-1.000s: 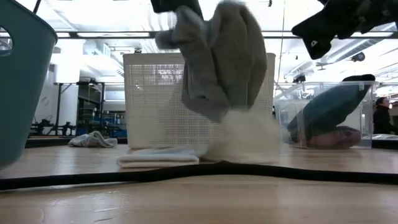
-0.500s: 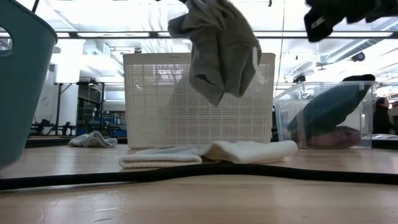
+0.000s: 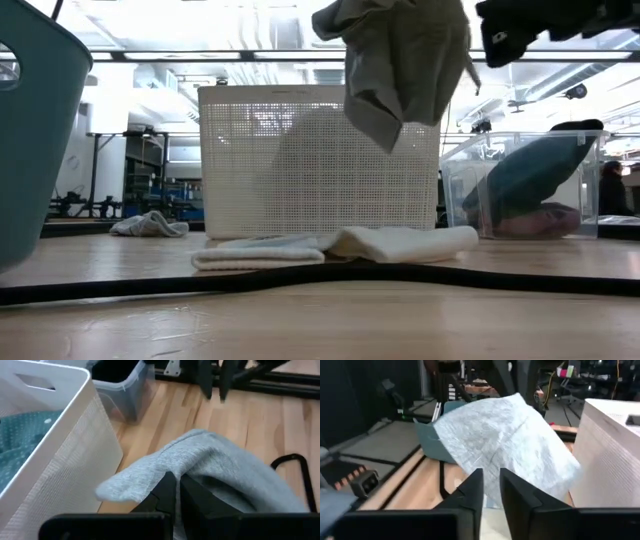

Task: Pick & Place Cloths
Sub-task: Put the gray boxer into the transparent bin

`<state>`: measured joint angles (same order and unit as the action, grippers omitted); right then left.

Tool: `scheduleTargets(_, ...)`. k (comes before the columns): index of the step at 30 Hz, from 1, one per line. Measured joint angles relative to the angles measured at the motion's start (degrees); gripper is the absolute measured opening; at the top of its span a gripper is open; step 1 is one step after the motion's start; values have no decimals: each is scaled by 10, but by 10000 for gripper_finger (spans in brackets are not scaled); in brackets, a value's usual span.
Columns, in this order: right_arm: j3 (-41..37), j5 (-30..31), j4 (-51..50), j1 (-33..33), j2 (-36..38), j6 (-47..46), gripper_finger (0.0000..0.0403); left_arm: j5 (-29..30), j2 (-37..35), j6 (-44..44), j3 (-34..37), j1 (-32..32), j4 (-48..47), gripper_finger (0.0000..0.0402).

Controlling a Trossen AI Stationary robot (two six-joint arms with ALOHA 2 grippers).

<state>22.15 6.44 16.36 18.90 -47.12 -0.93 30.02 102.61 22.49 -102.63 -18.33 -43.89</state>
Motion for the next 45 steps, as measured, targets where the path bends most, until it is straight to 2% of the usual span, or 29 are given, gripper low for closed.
scheduleTargets(7,0,12,127,0,-107,78,144,-19,1,8,19,-2,16,19)
scheduleTargets(12,20,15,135,0,-160,117,208,-35,2,16,28,-10,33,19)
scheduleTargets(19,62,27,140,-1,-220,87,265,-56,2,11,36,-14,89,19)
scheduleTargets(29,125,27,140,-1,-306,58,299,-60,2,-3,46,-13,115,19)
scheduleTargets(37,175,27,137,-1,-380,-41,313,-60,2,-4,56,-13,125,19)
scheduleTargets(41,191,27,138,-1,-397,-40,306,-61,2,-4,56,-14,125,19)
scheduleTargets(45,192,27,136,0,-400,-28,281,-61,2,-4,56,-14,126,19)
